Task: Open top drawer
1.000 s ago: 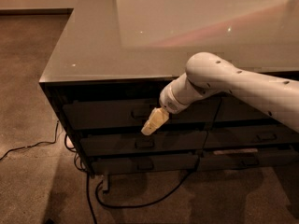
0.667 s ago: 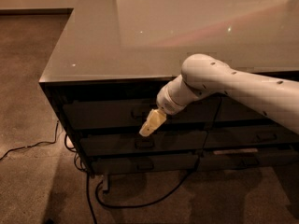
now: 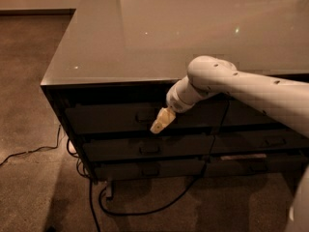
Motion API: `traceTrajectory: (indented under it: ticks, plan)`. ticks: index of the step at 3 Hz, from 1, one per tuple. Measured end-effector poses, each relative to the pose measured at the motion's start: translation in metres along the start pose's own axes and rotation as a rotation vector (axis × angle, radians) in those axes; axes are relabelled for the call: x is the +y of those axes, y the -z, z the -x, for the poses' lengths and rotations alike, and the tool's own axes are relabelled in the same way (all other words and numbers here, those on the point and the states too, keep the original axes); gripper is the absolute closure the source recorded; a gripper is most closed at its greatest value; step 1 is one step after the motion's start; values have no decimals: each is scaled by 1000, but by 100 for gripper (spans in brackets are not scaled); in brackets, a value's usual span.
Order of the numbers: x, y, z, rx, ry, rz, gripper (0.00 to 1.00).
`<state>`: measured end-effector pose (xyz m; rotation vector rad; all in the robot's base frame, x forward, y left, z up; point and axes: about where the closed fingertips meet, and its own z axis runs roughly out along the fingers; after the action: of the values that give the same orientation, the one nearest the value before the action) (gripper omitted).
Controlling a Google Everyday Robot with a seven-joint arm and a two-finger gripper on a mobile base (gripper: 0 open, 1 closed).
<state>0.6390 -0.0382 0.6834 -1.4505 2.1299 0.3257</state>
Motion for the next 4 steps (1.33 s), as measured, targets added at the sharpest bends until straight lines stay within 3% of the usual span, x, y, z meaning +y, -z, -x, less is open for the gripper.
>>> traceTrajectory:
  ticks: [1, 2, 3, 4]
  plan:
    - [-18, -12, -19, 55, -13, -22, 0]
    - [-16, -11, -20, 56, -13, -22, 19]
    - [-14, -18, -38, 110, -44, -10, 50]
    - [-16, -13, -34, 110, -44, -10, 72]
